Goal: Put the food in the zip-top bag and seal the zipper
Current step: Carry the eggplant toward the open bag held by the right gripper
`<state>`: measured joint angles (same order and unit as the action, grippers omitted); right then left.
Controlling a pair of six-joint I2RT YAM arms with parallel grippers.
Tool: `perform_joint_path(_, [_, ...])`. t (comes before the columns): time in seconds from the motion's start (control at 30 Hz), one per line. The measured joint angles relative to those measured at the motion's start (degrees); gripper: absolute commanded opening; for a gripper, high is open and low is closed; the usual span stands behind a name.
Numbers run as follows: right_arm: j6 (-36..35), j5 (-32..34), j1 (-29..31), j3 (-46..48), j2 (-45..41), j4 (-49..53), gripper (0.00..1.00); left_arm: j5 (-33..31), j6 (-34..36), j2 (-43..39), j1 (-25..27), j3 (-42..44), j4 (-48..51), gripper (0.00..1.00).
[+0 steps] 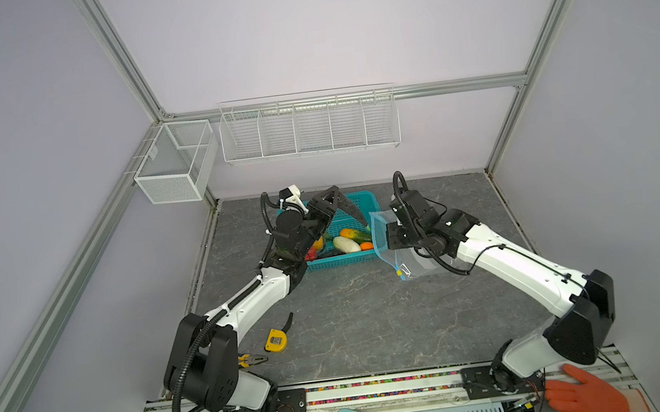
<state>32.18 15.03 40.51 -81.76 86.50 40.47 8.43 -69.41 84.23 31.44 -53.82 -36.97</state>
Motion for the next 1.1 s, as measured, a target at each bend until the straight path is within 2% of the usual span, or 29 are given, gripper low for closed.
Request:
perform_joint_path(0.3, [0.87,-2.69,-1.29,0.0,-0.02,-0.76,0.06,1.07,-0.39,0.22,1.64,1.99,-5.2,0.12])
perform_joint_path(1.1, [1.73,-5.35,-1.53,0.0,-0.02,-1.86,0.06,1.46,2.99,4.83,4.35,4.52,-9.05,0.07])
